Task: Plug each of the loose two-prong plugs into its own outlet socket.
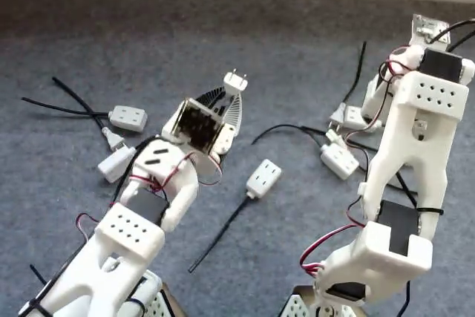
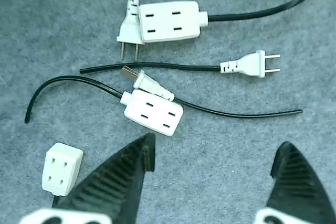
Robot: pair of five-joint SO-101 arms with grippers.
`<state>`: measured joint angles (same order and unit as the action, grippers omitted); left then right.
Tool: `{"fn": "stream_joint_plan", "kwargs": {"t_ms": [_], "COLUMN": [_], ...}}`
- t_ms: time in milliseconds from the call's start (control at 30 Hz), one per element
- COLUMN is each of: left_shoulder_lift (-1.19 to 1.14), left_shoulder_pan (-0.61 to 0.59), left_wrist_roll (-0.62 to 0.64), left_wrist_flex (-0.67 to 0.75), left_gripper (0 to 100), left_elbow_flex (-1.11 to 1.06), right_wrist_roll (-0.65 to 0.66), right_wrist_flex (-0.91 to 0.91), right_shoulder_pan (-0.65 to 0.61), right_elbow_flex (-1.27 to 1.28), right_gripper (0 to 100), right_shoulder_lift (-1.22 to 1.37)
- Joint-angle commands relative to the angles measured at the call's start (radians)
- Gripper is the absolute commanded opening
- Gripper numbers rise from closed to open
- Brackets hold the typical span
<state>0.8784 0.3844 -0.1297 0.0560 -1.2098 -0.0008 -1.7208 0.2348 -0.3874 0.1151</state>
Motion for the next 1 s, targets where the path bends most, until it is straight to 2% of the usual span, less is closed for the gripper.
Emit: {"fn": "stream_joint_plan", "kwargs": {"t_ms": [0,67,233,333,500,633,967], "left_shoulder_lift": [0.036,0.036,0.036,0.036,0.036,0.036,0.039], "left_shoulder_pan": [0.012,0.012,0.012,0.024,0.053,0.056,0.073], "left_wrist_roll": [0.002,0.002,0.002,0.002,0.002,0.002,0.002], "left_wrist_flex": [0.176,0.236,0.339,0.382,0.391,0.391,0.391], "left_gripper": [1,1,1,1,1,1,1], "left_elbow_flex": [-0.068,-0.108,-0.185,-0.214,-0.232,-0.237,-0.237], "right_wrist_roll": [0.008,0.008,0.009,0.009,0.009,0.006,0.002], "right_wrist_flex": [-0.033,-0.039,-0.035,0.015,0.050,0.090,0.168], "right_shoulder_pan": [-0.088,-0.143,-0.277,-0.363,-0.506,-0.604,-0.670], "right_elbow_flex": [-0.070,-0.050,0.073,0.168,0.300,0.317,0.337], "right_gripper": [34.1,31.3,16.3,12.2,11.8,0.2,0.6], "right_shoulder_lift": [-0.105,-0.176,-0.354,-0.412,-0.489,-0.565,-0.644]}}
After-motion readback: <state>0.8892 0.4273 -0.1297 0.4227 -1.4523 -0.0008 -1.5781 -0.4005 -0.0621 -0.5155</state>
